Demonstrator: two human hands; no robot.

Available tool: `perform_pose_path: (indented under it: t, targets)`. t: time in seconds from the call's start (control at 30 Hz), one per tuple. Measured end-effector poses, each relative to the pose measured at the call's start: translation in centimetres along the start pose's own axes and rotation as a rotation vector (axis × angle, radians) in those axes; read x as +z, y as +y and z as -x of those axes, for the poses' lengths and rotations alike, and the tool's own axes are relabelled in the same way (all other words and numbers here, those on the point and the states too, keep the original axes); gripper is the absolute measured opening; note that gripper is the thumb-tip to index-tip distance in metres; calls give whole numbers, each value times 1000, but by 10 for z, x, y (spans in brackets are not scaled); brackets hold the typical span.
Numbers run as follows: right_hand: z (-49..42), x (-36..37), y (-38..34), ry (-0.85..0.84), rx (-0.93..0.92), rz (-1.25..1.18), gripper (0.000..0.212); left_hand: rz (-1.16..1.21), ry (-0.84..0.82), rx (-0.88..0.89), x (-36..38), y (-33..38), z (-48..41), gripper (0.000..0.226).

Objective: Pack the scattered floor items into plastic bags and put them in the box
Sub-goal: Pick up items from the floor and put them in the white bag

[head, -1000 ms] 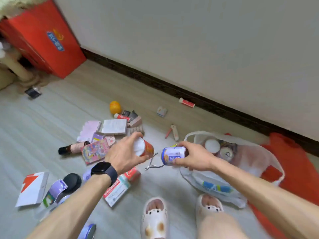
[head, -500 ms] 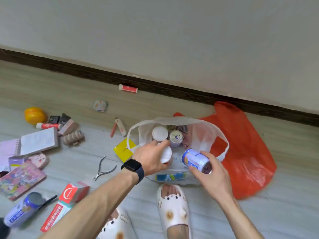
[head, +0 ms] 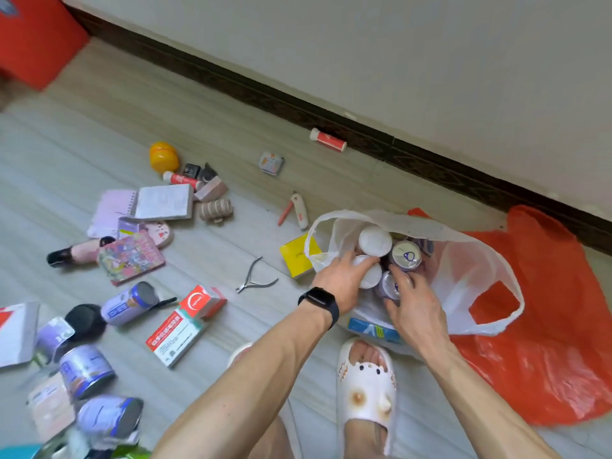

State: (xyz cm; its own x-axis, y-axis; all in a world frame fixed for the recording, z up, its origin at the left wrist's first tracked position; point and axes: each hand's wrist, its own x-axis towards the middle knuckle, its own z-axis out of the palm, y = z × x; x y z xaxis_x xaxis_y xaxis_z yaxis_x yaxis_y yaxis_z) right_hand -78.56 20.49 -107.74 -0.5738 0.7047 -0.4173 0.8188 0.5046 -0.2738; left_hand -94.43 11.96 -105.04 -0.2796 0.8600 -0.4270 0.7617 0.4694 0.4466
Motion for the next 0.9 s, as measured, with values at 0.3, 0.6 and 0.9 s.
perform_pose_path:
  t: [0.3,0.6,0.9]
  targets:
    - [25,-109,-90,-469,-300,437,52,-338,-57,-143,-155,-35,83,41]
    - [97,-181,-277,-87,-949,102,39,-250,181,-528,-215,-142,250,39]
    - [123,-93,-409,24,-1299,148,43,94,354,-865,-111,-262,365,58]
